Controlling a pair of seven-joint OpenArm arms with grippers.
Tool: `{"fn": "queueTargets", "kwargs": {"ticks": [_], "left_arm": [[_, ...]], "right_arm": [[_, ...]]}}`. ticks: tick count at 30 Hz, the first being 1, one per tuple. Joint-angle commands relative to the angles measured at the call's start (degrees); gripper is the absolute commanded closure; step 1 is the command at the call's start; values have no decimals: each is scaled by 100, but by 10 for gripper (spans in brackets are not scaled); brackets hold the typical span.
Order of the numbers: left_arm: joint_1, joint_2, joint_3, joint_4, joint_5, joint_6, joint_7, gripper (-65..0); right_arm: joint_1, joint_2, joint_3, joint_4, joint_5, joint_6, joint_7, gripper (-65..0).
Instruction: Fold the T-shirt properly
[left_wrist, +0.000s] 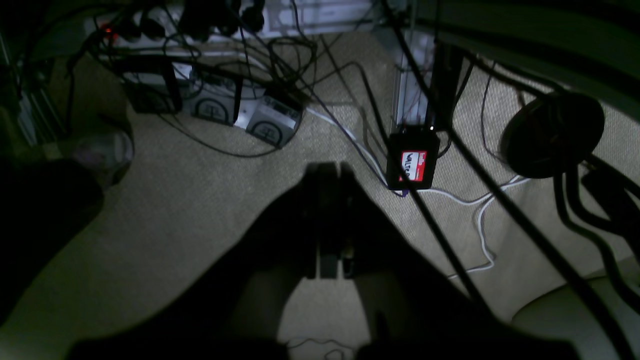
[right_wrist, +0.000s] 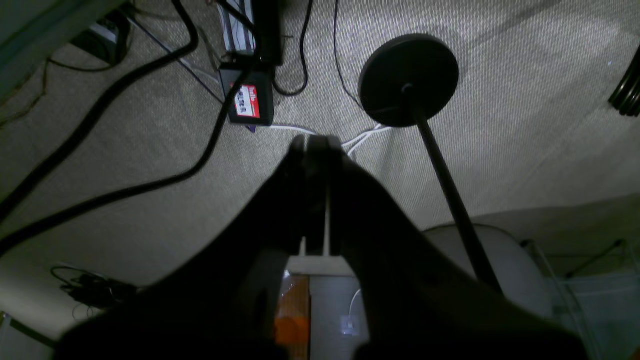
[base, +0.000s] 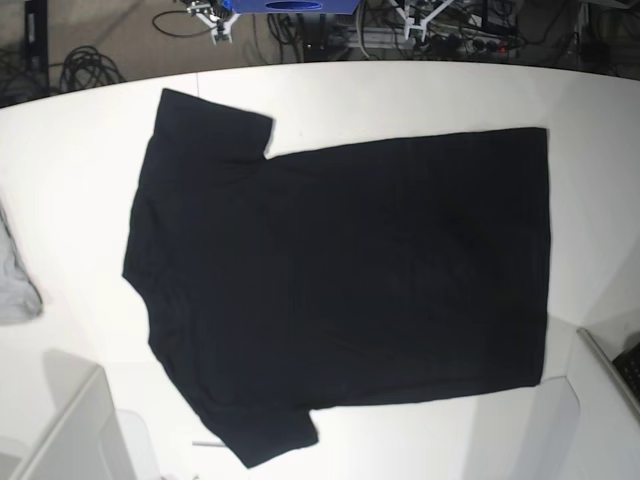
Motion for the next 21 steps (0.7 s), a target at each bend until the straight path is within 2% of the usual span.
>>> {"fn": "queueTargets", "kwargs": {"ticks": [1,9,15,21], "left_arm": [[135,-12,19,7,36,34,3,0],[1305,-214,28,1748,45,25,47,0],[2562,-601,28,3365,19,25,11,0],[3907,-918,-51,5317,-34,25,38,0]], "right_arm": [[-142,25,-10,120,-17,-34,-38,0],[-1284,175,34,1412,10,-34,-135,0],[-2383,307,96,3109,27,-34,-680,0],[-3430,245,685,5175,27,-34,-1471,0]]}}
